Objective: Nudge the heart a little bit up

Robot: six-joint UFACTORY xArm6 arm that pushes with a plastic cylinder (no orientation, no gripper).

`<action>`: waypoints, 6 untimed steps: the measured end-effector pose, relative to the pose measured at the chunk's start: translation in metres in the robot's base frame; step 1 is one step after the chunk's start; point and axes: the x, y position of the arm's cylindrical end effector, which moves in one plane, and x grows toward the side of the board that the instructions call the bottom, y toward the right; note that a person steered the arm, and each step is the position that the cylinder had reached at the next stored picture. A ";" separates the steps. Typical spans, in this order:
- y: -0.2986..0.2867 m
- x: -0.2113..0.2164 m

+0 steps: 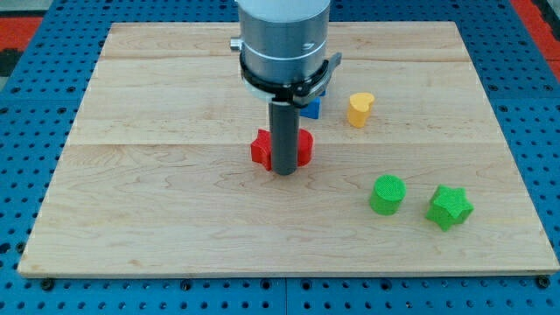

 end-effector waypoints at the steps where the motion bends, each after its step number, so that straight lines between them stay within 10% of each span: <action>1: 0.040 -0.004; 5: 0.146 -0.047; 6: 0.074 -0.052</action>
